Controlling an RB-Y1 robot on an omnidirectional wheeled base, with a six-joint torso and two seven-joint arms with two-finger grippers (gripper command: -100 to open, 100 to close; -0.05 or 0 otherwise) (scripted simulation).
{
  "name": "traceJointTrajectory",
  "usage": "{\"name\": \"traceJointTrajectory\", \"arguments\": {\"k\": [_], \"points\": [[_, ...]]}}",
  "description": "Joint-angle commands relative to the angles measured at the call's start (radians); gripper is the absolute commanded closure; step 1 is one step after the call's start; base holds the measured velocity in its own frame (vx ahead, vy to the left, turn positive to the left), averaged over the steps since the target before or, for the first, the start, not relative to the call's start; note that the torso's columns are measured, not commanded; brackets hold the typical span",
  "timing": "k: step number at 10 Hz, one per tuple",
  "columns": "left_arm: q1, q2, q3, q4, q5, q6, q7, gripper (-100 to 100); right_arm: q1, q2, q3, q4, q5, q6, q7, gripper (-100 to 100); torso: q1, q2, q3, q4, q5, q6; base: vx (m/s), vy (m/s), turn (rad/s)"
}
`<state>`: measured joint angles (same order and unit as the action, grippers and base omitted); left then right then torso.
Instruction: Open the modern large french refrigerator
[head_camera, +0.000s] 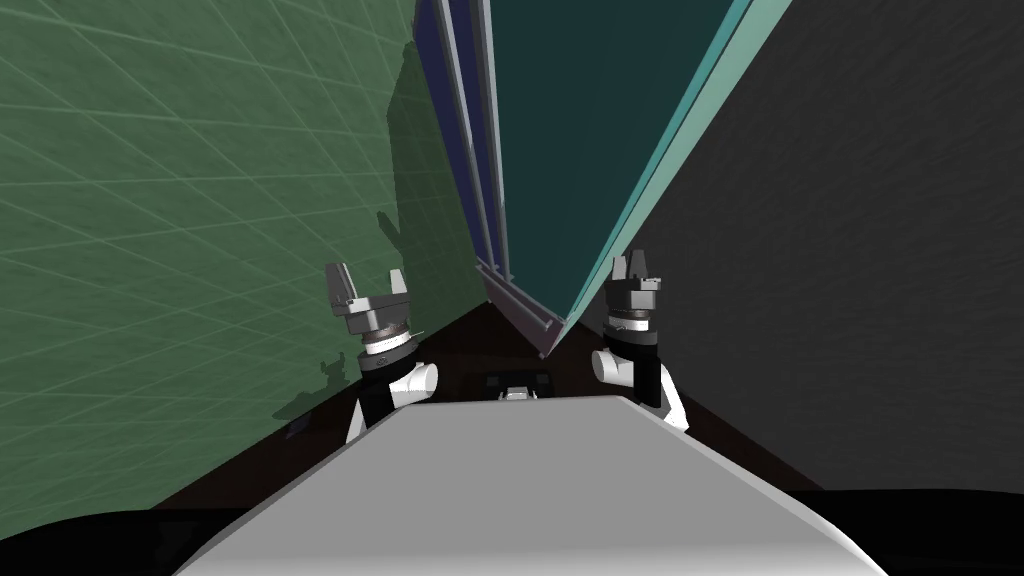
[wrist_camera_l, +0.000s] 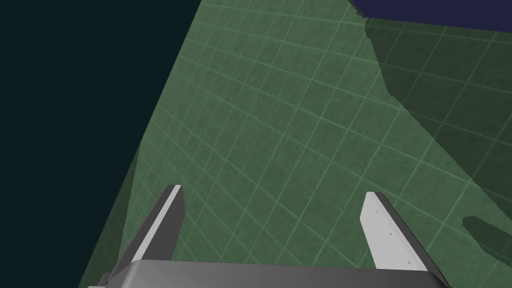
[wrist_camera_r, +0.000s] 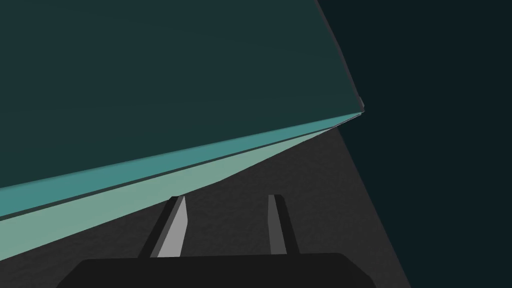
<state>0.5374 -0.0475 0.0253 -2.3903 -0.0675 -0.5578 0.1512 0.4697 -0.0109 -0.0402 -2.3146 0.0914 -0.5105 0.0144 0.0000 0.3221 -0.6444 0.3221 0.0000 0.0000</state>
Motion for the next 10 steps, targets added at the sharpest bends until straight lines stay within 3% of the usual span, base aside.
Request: {"name": "traceJointTrajectory", "arguments": {"k": [1, 4, 5, 7, 10], "points": [[0.000, 0.000, 0.000, 0.000, 0.000, 0.000, 0.000, 0, 0.000, 0.000, 0.000, 0.000, 0.000, 0.000, 0.000, 0, 0.000, 0.074, -0.147, 0.074, 0.000, 0.000, 0.000, 0.000, 0.000], [0.000, 0.000, 0.000, 0.000, 0.000, 0.000, 0.000, 0, 0.000, 0.000, 0.000, 0.000, 0.000, 0.000, 0.000, 0, 0.000, 0.296, -0.590, 0.295, 0.000, 0.000, 0.000, 0.000, 0.000], [0.000, 0.000, 0.000, 0.000, 0.000, 0.000, 0.000, 0, -0.005, -0.045, -0.005, 0.014, 0.005, -0.011, 0.037, -100, 0.000, 0.369, -0.738, 0.369, 0.000, 0.000, 0.032, 0.056, -0.021], [0.000, 0.000, 0.000, 0.000, 0.000, 0.000, 0.000, 0, -0.011, -0.082, -0.014, 0.035, 0.013, -0.028, 0.091, -100, 0.006, 0.411, -0.827, 0.411, 0.002, 0.000, 0.046, 0.135, -0.029], [0.000, 0.000, 0.000, 0.000, 0.000, 0.000, 0.000, 0, -0.021, -0.113, -0.026, 0.066, 0.024, -0.050, 0.167, -100, -0.002, 0.416, -0.832, 0.416, 0.000, 0.000, 0.063, 0.124, -0.021]]}}
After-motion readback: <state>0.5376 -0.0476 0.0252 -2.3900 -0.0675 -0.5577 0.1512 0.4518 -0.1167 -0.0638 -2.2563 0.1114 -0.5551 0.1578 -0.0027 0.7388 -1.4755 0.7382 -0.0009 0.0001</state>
